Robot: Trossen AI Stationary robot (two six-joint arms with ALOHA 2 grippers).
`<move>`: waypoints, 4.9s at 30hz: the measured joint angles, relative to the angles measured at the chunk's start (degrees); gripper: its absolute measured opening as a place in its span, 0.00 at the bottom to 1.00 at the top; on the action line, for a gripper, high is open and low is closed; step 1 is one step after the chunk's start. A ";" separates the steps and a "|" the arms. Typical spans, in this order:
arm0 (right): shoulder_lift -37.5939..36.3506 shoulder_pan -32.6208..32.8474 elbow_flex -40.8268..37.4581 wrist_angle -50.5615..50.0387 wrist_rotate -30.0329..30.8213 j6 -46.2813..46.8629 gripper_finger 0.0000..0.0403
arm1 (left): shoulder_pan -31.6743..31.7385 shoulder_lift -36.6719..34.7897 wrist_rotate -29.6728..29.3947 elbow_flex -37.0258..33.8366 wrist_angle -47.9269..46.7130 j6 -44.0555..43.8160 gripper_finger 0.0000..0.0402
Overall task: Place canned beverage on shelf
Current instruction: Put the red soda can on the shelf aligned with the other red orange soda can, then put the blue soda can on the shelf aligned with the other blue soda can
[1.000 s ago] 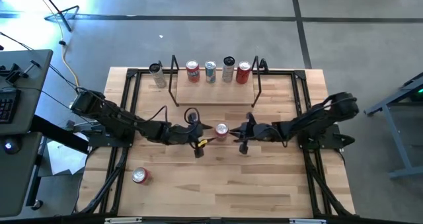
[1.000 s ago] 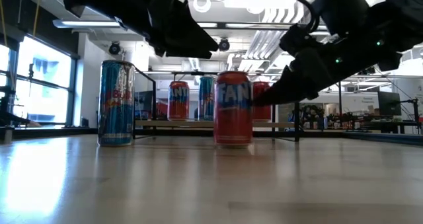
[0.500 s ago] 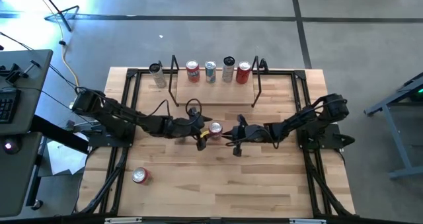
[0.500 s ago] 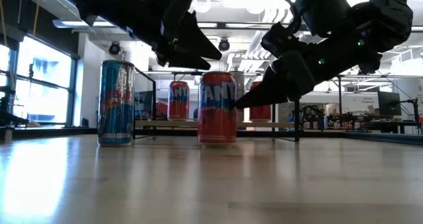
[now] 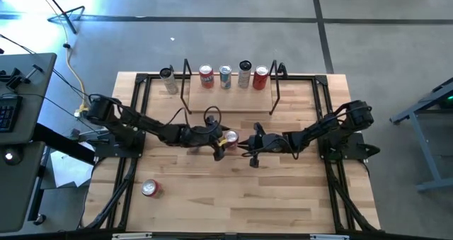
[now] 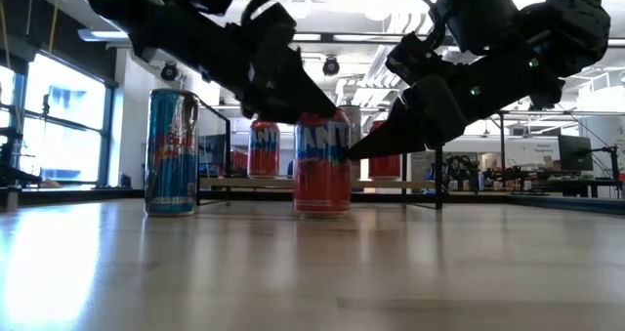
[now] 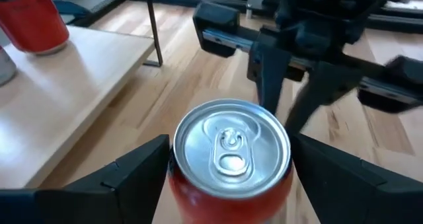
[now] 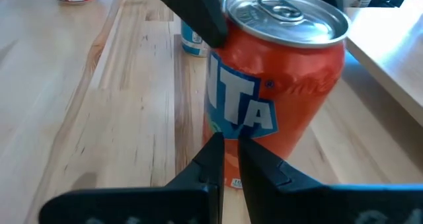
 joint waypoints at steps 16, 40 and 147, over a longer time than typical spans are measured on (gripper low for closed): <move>-0.02 -0.02 0.00 0.26 -0.07 -0.20 0.07 | 1.81 2.41 2.17 0.07 4.70 0.91 0.67; -0.04 -0.04 0.02 0.34 0.10 0.06 0.07 | 4.74 -15.13 -6.95 -0.11 -9.02 3.71 0.59; 26.86 -7.09 46.56 -5.05 -13.48 -5.31 0.76 | -8.87 -58.08 -21.11 -29.53 -13.59 16.50 0.16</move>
